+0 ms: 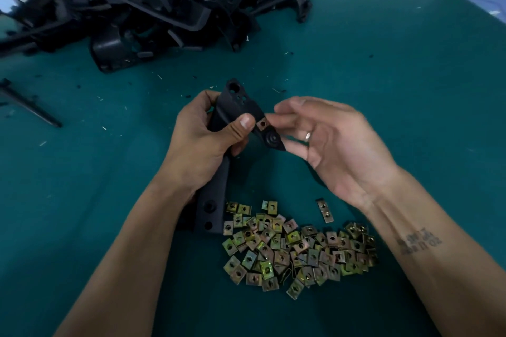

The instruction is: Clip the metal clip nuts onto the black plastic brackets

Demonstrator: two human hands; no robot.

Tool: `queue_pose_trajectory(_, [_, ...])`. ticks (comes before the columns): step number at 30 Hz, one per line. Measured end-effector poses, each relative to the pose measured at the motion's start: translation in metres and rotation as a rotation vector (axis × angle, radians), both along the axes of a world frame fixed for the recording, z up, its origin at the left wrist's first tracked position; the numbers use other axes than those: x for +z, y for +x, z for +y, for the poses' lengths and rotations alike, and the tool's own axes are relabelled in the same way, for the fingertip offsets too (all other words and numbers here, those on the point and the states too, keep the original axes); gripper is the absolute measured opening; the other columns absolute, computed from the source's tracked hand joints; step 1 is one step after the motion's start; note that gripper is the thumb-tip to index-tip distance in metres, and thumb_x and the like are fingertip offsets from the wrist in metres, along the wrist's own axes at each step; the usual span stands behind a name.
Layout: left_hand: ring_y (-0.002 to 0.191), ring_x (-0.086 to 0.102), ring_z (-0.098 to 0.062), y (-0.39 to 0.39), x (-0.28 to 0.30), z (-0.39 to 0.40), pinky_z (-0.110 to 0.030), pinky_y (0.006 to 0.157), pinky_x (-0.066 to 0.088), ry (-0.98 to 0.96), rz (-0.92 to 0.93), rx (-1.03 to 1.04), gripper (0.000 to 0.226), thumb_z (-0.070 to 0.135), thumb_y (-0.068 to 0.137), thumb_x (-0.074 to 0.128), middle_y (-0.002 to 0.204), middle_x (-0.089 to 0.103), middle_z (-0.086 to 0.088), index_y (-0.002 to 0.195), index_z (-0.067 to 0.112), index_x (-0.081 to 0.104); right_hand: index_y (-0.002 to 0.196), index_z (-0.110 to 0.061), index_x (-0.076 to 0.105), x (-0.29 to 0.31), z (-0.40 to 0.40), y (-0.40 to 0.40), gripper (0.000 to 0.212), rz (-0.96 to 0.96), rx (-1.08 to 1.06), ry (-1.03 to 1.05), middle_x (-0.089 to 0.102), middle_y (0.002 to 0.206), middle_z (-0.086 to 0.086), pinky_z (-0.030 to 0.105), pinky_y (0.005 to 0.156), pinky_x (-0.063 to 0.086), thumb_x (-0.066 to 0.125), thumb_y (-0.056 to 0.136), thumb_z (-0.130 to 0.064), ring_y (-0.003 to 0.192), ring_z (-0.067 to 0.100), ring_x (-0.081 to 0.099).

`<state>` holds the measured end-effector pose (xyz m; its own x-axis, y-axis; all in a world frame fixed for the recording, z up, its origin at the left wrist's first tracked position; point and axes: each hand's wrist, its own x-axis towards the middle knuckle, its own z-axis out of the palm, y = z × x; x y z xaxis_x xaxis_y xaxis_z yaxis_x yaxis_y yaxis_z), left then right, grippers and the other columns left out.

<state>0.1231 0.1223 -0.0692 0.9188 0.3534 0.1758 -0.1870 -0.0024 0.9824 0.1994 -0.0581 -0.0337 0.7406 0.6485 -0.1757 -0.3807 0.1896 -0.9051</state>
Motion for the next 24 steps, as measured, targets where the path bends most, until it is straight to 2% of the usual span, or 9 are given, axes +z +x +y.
queue_pose_trajectory(2, [0.05, 0.048, -0.015, 0.0, 0.0, 0.001, -0.023, 0.051, 0.043, 0.006, 0.01, 0.01, 0.028, 0.023, 0.088, 0.072, 0.071, 0.06, -0.005, 0.099, 0.007, 0.051, 0.124, 0.002, 0.063, 0.002, -0.009, 0.01, 0.045, -0.003, 0.122, -0.021, 0.074, 0.115, 0.019, 0.043, 0.105, 0.052, 0.061, 0.091, -0.028, 0.114, 0.034, 0.069])
queue_pose_trajectory(4, [0.05, 0.048, -0.015, 0.001, -0.001, 0.0, -0.023, 0.051, 0.043, 0.0, 0.028, -0.003, 0.027, 0.022, 0.089, 0.073, 0.069, 0.06, -0.004, 0.098, 0.008, 0.052, 0.13, -0.002, 0.062, 0.0, -0.017, 0.018, 0.043, -0.061, 0.133, -0.107, 0.075, 0.115, 0.017, 0.042, 0.104, 0.053, 0.059, 0.094, -0.026, 0.115, 0.032, 0.07])
queue_pose_trajectory(6, [0.051, 0.049, -0.016, 0.001, -0.001, 0.0, -0.026, 0.051, 0.044, -0.044, 0.031, -0.018, 0.028, 0.021, 0.088, 0.074, 0.071, 0.059, -0.006, 0.097, 0.008, 0.051, 0.124, -0.007, 0.067, -0.001, -0.025, 0.022, 0.031, -0.194, 0.074, -0.208, 0.076, 0.11, 0.012, 0.038, 0.093, 0.055, 0.063, 0.094, -0.014, 0.106, 0.025, 0.072])
queue_pose_trajectory(9, [0.056, 0.051, -0.021, -0.001, 0.001, -0.001, -0.029, 0.05, 0.043, -0.105, 0.026, -0.041, 0.023, 0.022, 0.091, 0.071, 0.077, 0.06, -0.011, 0.095, 0.009, 0.052, 0.107, -0.019, 0.076, -0.003, -0.051, 0.018, 0.03, -0.448, 0.142, -0.388, 0.074, 0.102, 0.002, 0.034, 0.08, 0.048, 0.074, 0.082, -0.004, 0.092, 0.015, 0.066])
queue_pose_trajectory(11, [0.058, 0.052, -0.023, -0.001, 0.002, -0.002, -0.031, 0.049, 0.042, -0.148, 0.024, -0.058, 0.021, 0.023, 0.095, 0.064, 0.077, 0.063, -0.009, 0.091, 0.008, 0.049, 0.101, -0.029, 0.078, -0.006, -0.07, 0.008, 0.029, -0.595, 0.262, -0.548, 0.069, 0.102, -0.007, 0.039, 0.09, 0.047, 0.083, 0.078, -0.011, 0.098, 0.011, 0.064])
queue_pose_trajectory(13, [0.057, 0.053, -0.024, -0.002, 0.004, -0.002, -0.031, 0.048, 0.041, -0.183, 0.021, -0.064, 0.022, 0.025, 0.098, 0.06, 0.077, 0.064, -0.008, 0.092, 0.008, 0.048, 0.099, -0.036, 0.077, -0.01, -0.084, -0.006, 0.028, -0.694, 0.329, -0.623, 0.064, 0.108, -0.009, 0.042, 0.095, 0.046, 0.084, 0.073, -0.03, 0.106, 0.015, 0.061])
queue_pose_trajectory(17, [0.056, 0.051, -0.025, -0.002, 0.005, -0.004, -0.032, 0.049, 0.04, -0.17, 0.029, -0.074, 0.022, 0.024, 0.1, 0.059, 0.079, 0.063, -0.011, 0.09, 0.008, 0.048, 0.1, -0.042, 0.075, -0.013, -0.094, -0.028, 0.024, -0.879, 0.267, -0.673, 0.059, 0.116, -0.012, 0.02, 0.084, 0.043, 0.084, 0.078, -0.037, 0.112, 0.013, 0.056])
queue_pose_trajectory(20, [0.055, 0.05, -0.025, -0.001, 0.005, -0.003, -0.03, 0.048, 0.04, -0.164, 0.036, -0.067, 0.02, 0.021, 0.102, 0.059, 0.078, 0.064, -0.011, 0.091, 0.007, 0.049, 0.095, -0.039, 0.071, -0.016, -0.093, -0.03, 0.028, -0.902, 0.269, -0.677, 0.062, 0.109, -0.009, 0.017, 0.077, 0.042, 0.083, 0.077, -0.021, 0.101, 0.016, 0.057])
queue_pose_trajectory(24, [0.056, 0.05, -0.026, -0.001, 0.004, -0.003, -0.03, 0.048, 0.041, -0.173, 0.027, -0.077, 0.021, 0.022, 0.1, 0.06, 0.08, 0.065, -0.012, 0.092, 0.007, 0.049, 0.086, -0.031, 0.071, -0.017, -0.09, -0.027, 0.014, -0.708, 0.163, -0.538, 0.071, 0.093, 0.003, 0.033, 0.078, 0.055, 0.078, 0.075, -0.026, 0.086, 0.021, 0.067])
